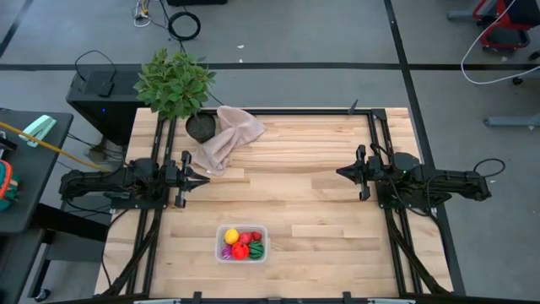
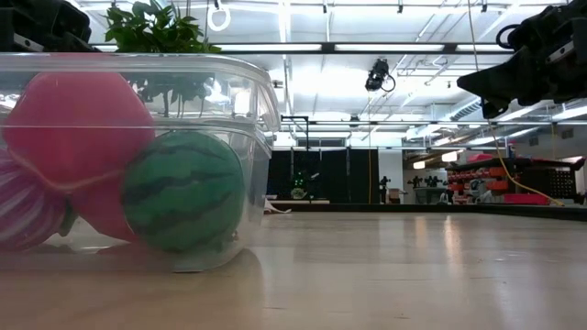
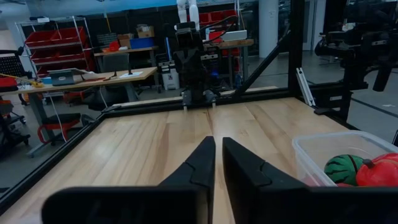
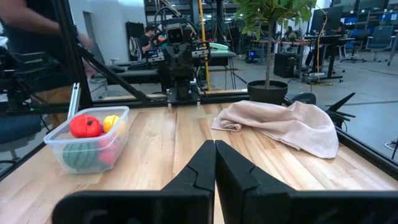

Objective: Pick and placing Produce into tupperware
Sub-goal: Return to Home Position

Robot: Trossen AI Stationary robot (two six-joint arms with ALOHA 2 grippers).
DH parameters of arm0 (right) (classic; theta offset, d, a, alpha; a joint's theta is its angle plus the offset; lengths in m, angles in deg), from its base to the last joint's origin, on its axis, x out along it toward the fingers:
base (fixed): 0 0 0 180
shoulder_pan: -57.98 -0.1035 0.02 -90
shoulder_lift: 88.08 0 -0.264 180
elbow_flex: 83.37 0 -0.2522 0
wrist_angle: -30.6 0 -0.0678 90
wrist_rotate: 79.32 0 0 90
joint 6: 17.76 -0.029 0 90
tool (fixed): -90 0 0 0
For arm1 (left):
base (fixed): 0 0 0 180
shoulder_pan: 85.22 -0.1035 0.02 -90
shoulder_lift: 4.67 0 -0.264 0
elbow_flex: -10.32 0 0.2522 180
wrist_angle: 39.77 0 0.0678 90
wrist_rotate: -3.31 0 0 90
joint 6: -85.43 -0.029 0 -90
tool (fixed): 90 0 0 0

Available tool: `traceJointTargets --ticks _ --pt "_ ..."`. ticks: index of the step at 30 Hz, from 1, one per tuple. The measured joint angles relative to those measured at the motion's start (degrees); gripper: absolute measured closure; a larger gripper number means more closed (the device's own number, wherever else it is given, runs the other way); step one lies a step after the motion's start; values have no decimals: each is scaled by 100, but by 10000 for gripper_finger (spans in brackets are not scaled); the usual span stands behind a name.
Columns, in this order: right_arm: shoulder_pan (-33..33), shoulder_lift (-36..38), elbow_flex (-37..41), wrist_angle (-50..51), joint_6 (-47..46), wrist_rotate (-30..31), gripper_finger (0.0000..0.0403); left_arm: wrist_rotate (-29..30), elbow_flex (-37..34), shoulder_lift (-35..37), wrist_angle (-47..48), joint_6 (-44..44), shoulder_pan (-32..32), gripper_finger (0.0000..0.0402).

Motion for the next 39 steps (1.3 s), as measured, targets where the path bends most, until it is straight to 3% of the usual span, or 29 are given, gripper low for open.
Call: traceJointTargets --ticks 39 --pt "-1 1 0 0 2 -2 389 1 -2 0 0 1 0 370"
